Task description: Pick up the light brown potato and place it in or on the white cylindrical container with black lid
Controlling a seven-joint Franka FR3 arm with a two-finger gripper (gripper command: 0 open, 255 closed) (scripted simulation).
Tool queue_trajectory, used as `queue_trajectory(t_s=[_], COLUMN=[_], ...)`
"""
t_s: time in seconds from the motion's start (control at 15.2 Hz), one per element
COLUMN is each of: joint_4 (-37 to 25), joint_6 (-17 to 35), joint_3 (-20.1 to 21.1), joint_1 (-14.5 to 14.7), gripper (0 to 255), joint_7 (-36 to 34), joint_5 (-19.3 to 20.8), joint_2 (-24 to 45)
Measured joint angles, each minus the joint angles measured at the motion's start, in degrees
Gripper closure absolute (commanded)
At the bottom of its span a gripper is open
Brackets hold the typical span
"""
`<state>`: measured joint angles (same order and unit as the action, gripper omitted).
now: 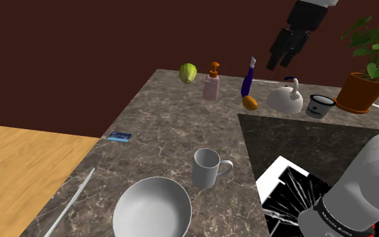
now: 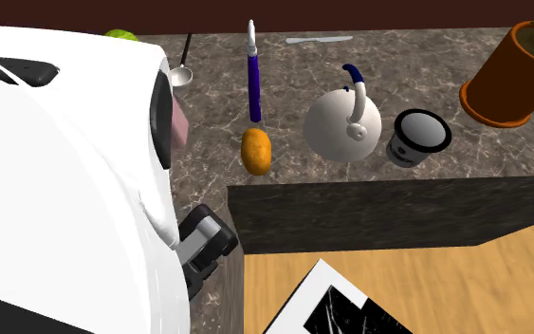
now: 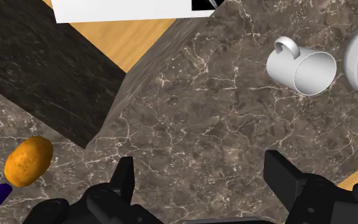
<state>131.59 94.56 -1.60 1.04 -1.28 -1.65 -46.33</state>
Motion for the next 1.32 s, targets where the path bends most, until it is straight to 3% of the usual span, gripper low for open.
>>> queue_trajectory(t_s=[0.26, 0.59, 1.32], joint_4=[-0.4, -1.8, -11.5], joint_6=[1.7, 6.7, 10.5], joint_3=[0.8, 2.9, 4.4], joint_1=[-1.2, -4.0, -10.0], gripper=[0, 0, 0], joint_7=[-1.9, -7.2, -19.8], joint_5=[1.4, 5.0, 15.5], joint_2=[3.7, 14.1, 37.7])
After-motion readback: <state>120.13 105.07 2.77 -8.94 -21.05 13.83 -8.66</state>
